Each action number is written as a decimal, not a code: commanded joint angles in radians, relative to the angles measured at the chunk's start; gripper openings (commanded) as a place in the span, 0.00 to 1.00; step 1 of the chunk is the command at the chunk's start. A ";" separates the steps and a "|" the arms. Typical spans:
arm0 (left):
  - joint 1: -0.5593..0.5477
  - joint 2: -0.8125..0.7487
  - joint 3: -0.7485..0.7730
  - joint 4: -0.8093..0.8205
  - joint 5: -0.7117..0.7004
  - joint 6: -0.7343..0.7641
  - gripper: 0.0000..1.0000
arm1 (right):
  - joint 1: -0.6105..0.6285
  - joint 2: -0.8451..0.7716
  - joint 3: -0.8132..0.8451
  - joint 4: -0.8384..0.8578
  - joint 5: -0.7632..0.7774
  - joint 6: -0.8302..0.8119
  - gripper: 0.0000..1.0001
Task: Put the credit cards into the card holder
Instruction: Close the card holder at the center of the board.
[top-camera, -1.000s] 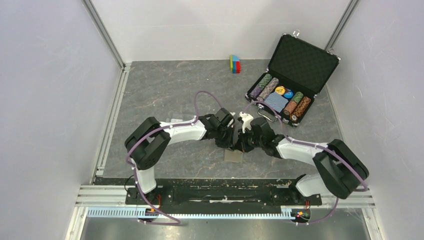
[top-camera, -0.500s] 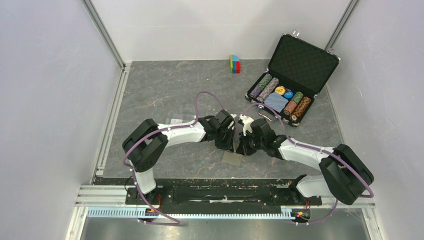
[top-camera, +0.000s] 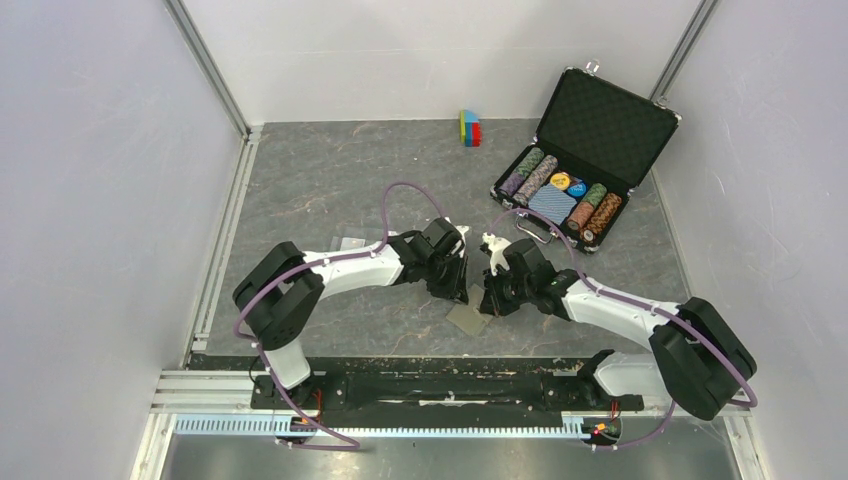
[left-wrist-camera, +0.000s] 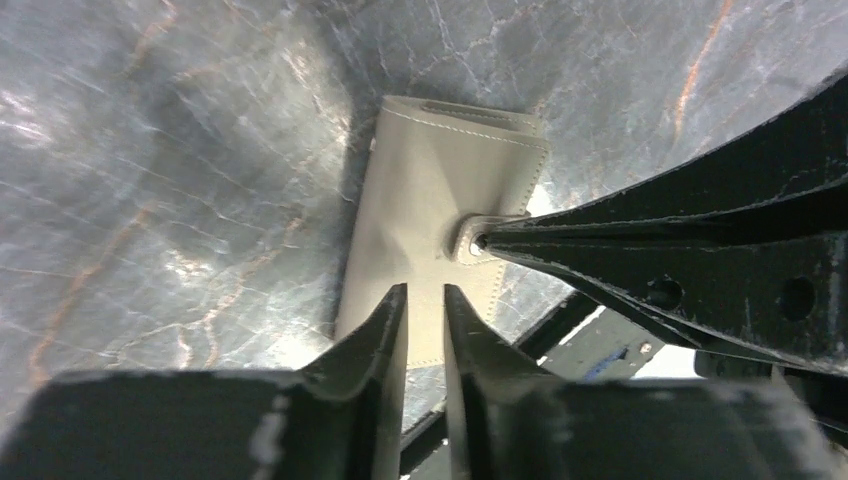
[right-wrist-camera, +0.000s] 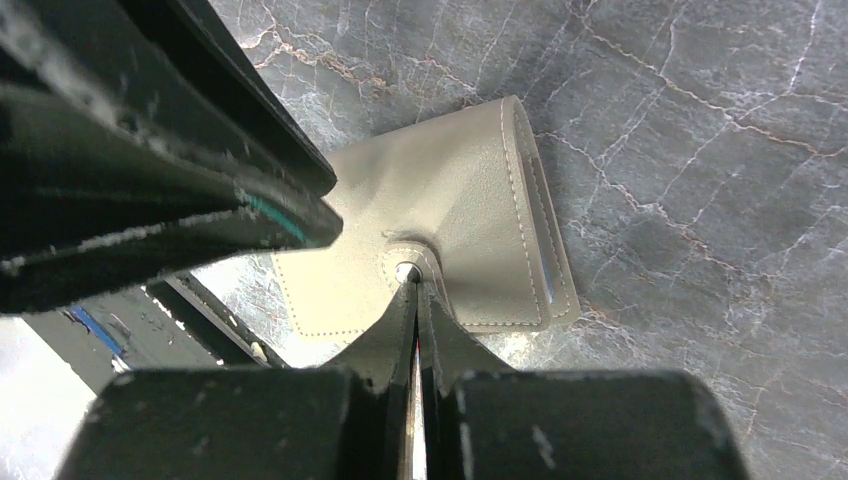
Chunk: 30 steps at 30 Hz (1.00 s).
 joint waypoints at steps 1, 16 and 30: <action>-0.004 -0.003 -0.031 0.119 0.124 -0.037 0.32 | 0.004 -0.005 0.020 -0.044 0.024 0.001 0.00; -0.005 0.111 0.021 0.090 0.145 -0.032 0.34 | 0.003 0.006 0.021 -0.015 0.004 0.017 0.00; -0.004 0.150 0.037 0.153 0.220 -0.019 0.02 | -0.013 0.008 -0.027 0.046 -0.051 0.055 0.00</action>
